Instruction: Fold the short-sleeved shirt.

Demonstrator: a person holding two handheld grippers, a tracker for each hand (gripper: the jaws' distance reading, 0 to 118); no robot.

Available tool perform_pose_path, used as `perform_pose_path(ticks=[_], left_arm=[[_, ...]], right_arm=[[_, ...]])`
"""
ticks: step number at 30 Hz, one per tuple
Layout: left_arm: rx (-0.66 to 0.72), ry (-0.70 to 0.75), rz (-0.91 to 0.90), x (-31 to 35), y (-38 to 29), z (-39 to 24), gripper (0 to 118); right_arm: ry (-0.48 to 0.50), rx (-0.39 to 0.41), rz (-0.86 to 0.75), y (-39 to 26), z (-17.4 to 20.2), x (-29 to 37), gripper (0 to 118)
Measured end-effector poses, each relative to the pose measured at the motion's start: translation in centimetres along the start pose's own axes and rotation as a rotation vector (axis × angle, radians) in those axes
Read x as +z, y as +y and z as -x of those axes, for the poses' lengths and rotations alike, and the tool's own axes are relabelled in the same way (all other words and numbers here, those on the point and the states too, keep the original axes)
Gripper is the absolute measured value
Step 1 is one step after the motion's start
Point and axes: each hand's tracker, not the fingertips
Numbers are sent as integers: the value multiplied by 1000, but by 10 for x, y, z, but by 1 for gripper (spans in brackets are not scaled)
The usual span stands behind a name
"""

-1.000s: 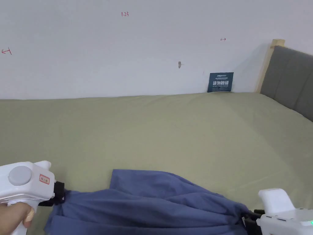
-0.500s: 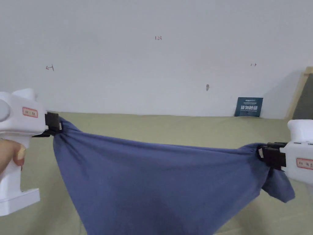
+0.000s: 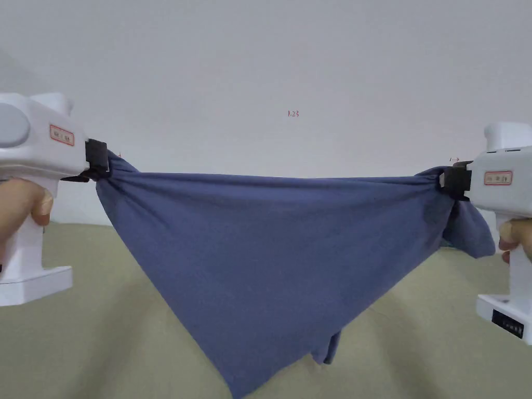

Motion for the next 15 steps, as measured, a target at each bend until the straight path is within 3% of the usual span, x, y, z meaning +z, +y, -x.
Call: perform_pose_path(ticks=[8,15], left_arm=[[34,16,47,-28,-28,2,4],[30,-18,167,-28,-93,10,4]], right_arm=[[-32,12,35,-21,6,-26,5],[-18,-102,125,-93,-12,-25,5]])
